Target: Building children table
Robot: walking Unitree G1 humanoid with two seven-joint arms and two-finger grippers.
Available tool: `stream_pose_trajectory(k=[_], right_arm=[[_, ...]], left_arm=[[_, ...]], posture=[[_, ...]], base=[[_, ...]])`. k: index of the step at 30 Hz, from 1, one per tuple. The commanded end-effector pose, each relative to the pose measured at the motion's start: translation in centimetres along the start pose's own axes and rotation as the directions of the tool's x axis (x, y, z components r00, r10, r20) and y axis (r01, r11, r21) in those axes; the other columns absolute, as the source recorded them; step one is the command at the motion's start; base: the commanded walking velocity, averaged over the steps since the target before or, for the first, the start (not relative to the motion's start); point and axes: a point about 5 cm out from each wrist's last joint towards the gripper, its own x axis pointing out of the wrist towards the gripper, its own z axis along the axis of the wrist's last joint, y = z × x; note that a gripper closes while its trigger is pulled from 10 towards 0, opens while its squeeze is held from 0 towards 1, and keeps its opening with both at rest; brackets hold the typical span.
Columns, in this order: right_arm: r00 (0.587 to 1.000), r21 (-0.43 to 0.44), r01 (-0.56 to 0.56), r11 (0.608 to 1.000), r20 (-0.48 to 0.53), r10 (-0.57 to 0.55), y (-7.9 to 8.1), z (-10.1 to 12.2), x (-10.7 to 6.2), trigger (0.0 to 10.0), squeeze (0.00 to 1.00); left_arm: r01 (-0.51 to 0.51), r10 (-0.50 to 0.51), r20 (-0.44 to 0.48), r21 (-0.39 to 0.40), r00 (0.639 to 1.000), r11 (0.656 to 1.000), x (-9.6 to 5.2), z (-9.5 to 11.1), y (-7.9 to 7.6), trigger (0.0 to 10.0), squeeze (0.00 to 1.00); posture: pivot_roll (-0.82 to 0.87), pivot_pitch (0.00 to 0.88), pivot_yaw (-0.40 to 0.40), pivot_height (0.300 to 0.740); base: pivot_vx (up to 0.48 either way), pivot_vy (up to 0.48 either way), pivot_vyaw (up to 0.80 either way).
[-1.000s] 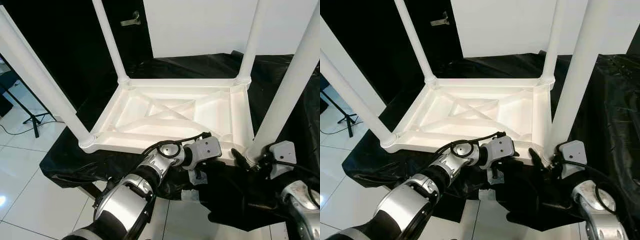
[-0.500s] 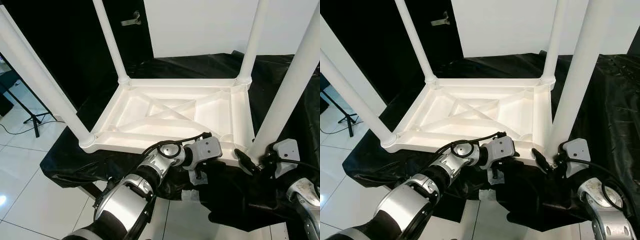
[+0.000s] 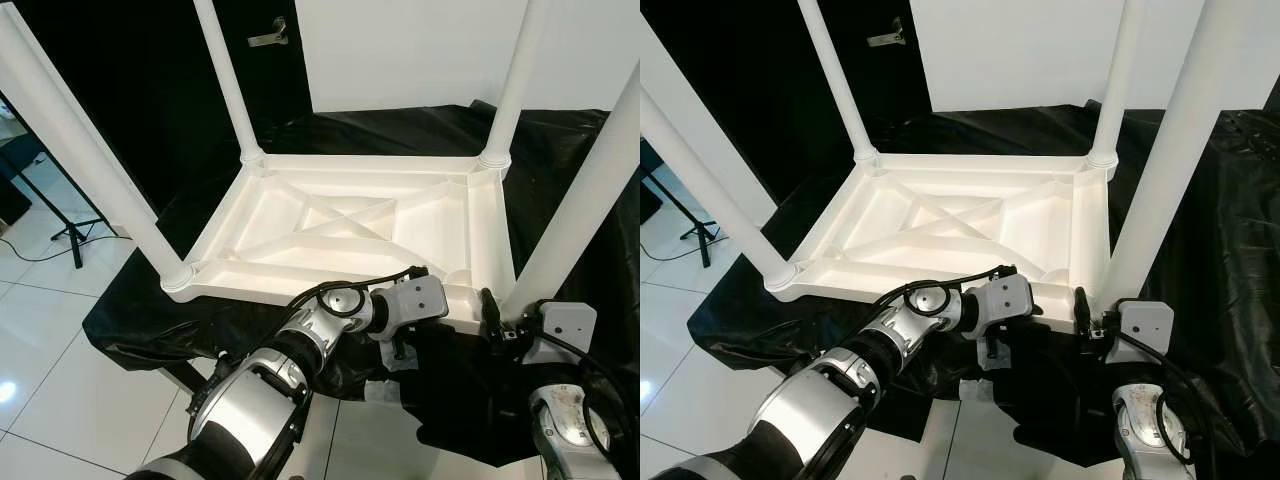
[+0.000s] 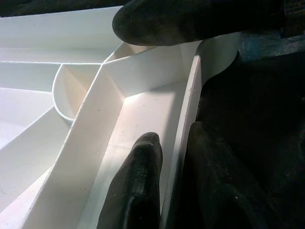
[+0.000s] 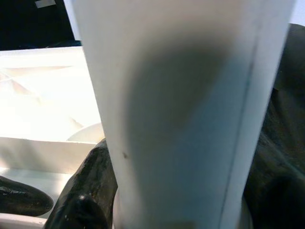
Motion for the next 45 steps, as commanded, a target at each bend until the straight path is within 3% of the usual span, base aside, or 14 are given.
stream_pose_trajectory(k=[1, 2, 4, 5, 11, 12, 18, 25, 26, 32, 38, 41, 44, 45], right_arm=[[0.992, 0.032, -0.054, 0.998, -0.116, 0.057, 1.3, -2.1, -1.0, 2.1, 0.0], [0.99, 0.035, -0.081, 0.996, -0.114, 0.084, 1.5, -2.0, -0.9, 10.0, 0.0], [0.988, 0.035, -0.099, 0.994, -0.112, 0.102, 1.6, -2.0, -0.9, 10.0, 0.0], [0.986, 0.044, -0.131, 0.99, -0.103, 0.135, 1.7, -1.8, -0.7, 10.0, 1.0], [0.974, 0.045, -0.207, 0.977, -0.088, 0.21, 1.7, -1.5, -0.3, 10.0, 1.0], [0.964, 0.027, -0.254, 0.967, -0.075, 0.255, 1.4, -1.3, 0.0, 10.0, 0.0], [0.875, 0.008, -0.475, 0.88, -0.097, 0.474, 0.4, -0.8, 0.5, 10.0, 0.0], [0.827, 0.022, -0.549, 0.836, -0.136, 0.546, 0.2, -0.9, 0.4, 10.0, 0.0], [0.81, 0.022, -0.571, 0.821, -0.148, 0.567, 0.0, -1.0, 0.4, 0.0, 0.0], [0.774, 0.027, -0.614, 0.789, -0.179, 0.608, -0.4, -1.1, 0.3, 0.0, 0.0], [0.779, 0.046, -0.601, 0.798, -0.191, 0.597, -0.2, -1.4, 0.0, 0.0, 0.0], [0.794, 0.063, -0.579, 0.813, -0.185, 0.579, 0.2, -1.4, -0.2, 0.0, 0.0], [0.886, 0.058, -0.444, 0.894, -0.121, 0.448, 2.6, -1.0, -1.0, 0.0, 0.0], [0.886, 0.058, -0.444, 0.894, -0.121, 0.448, 2.6, -1.0, -1.0, 0.0, 0.0]], left_arm=[[-0.065, 0.059, -0.076, -0.076, 0.995, 0.995, 0.5, -1.9, -1.2, 10.0, 0.0], [-0.064, 0.059, -0.075, -0.076, 0.995, 0.995, 0.5, -1.9, -1.3, 10.0, 0.0], [-0.064, 0.058, -0.075, -0.076, 0.995, 0.995, 0.6, -1.9, -1.3, 10.0, 0.0], [-0.065, 0.059, -0.076, -0.077, 0.995, 0.995, 0.5, -1.9, -1.3, 10.0, 0.0], [-0.067, 0.061, -0.076, -0.077, 0.995, 0.995, 0.5, -1.9, -1.2, 10.0, 0.0], [-0.067, 0.062, -0.075, -0.077, 0.995, 0.995, 0.6, -1.9, -1.2, 10.0, 0.0], [-0.069, 0.063, -0.073, -0.08, 0.995, 0.994, 0.6, -1.9, -1.3, 10.0, 0.0], [-0.073, 0.067, -0.077, -0.081, 0.995, 0.994, 0.4, -2.0, -1.2, 10.0, 0.0], [-0.075, 0.069, -0.078, -0.081, 0.995, 0.994, 0.4, -2.1, -1.2, 10.0, 0.0], [-0.078, 0.072, -0.078, -0.079, 0.994, 0.994, 0.3, -2.0, -1.1, 10.0, 0.0], [-0.076, 0.07, -0.079, -0.08, 0.994, 0.994, 0.4, -2.1, -1.2, 10.0, 0.0], [-0.077, 0.071, -0.079, -0.081, 0.994, 0.994, 0.4, -2.1, -1.2, 10.0, 0.0], [-0.079, 0.073, -0.079, -0.082, 0.994, 0.994, 0.4, -2.1, -1.2, 10.0, 0.0], [-0.079, 0.073, -0.079, -0.082, 0.994, 0.994, 0.4, -2.1, -1.2, 10.0, 0.0]], posture=[[-0.01, 0.0, 0.107, 0.74], [-0.01, 0.0, 0.107, 0.74], [-0.01, 0.0, 0.106, 0.74], [-0.01, 0.0, 0.106, 0.74], [-0.02, 0.0, 0.106, 0.74], [-0.02, 0.0, 0.105, 0.74], [-0.01, 0.0, 0.101, 0.74], [-0.01, 0.0, 0.1, 0.74], [0.0, 0.0, 0.1, 0.74], [0.0, 0.0, 0.102, 0.74], [0.0, 0.0, 0.099, 0.74], [0.0, 0.0, 0.097, 0.74], [0.0, 0.0, 0.101, 0.74], [0.0, 0.0, 0.101, 0.74]], base=[[0.0, 0.0, 0.0], [0.0, 0.0, 0.0], [0.0, 0.0, 0.0], [0.0, 0.0, 0.0], [0.0, 0.0, 0.0], [0.0, 0.0, 0.0], [0.0, 0.0, 0.0], [0.0, 0.0, 0.0], [0.0, 0.0, 0.0], [0.0, 0.0, 0.0], [0.0, 0.0, 0.0], [0.0, 0.0, 0.0], [0.0, 0.0, 0.0], [0.0, 0.0, 0.0]])
